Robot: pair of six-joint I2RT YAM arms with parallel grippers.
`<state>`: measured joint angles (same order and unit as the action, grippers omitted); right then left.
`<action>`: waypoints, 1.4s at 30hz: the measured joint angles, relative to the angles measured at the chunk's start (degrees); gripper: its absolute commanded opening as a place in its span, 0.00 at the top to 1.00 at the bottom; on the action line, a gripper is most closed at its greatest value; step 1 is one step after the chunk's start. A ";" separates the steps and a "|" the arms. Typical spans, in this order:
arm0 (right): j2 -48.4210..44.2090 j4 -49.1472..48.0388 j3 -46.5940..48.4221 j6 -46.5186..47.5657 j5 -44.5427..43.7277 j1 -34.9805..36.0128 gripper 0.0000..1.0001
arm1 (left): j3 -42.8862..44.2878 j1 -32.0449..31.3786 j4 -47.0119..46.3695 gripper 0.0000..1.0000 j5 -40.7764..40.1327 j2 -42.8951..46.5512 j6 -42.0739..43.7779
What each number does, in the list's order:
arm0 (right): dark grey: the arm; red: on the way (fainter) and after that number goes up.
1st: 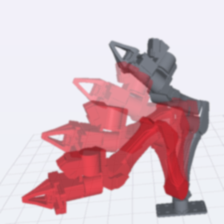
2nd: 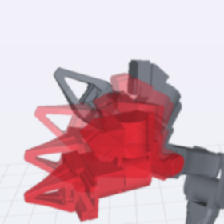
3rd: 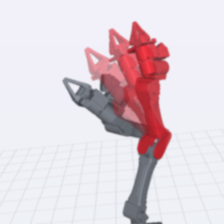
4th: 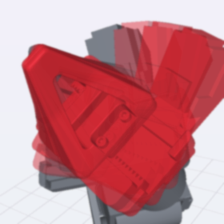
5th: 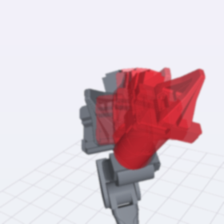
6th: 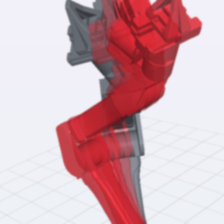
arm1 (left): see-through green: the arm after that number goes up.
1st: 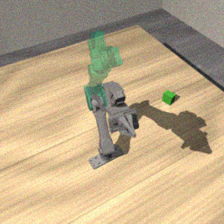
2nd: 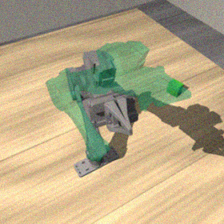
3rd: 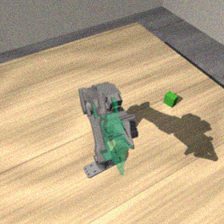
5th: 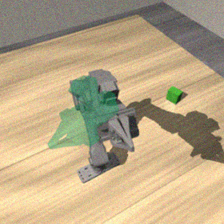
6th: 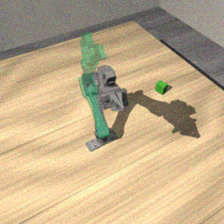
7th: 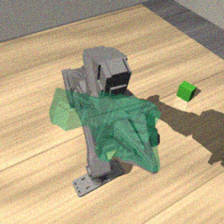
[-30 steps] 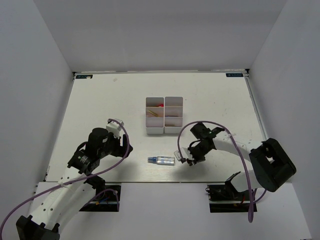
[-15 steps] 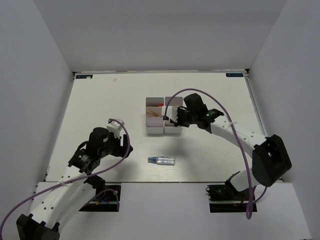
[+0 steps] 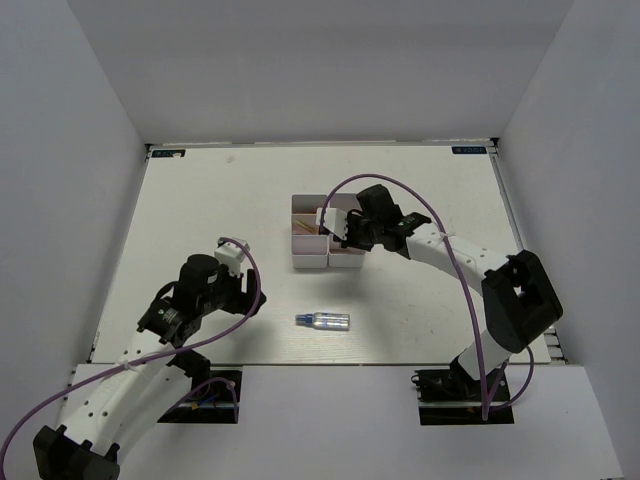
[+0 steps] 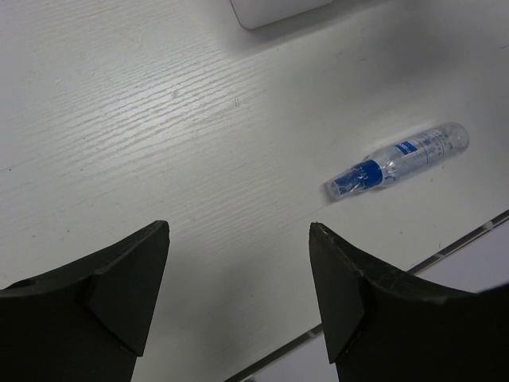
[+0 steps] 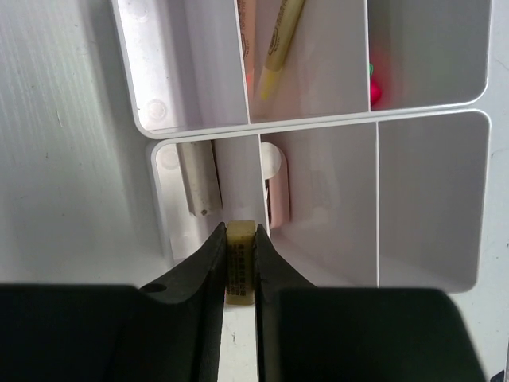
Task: Sort the stationery into containers
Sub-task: Place the stationery in the storage box, then pick up the stationery from the center of the board.
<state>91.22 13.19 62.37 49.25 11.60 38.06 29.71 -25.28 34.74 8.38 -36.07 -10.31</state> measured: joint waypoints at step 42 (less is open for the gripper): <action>-35.04 18.14 -17.92 -12.20 2.51 -6.54 0.39 | 25.99 -28.70 1.66 0.05 13.79 -40.09 30.18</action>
<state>56.18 31.33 44.45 37.06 14.11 31.53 55.70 -53.98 36.40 22.17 -76.16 19.88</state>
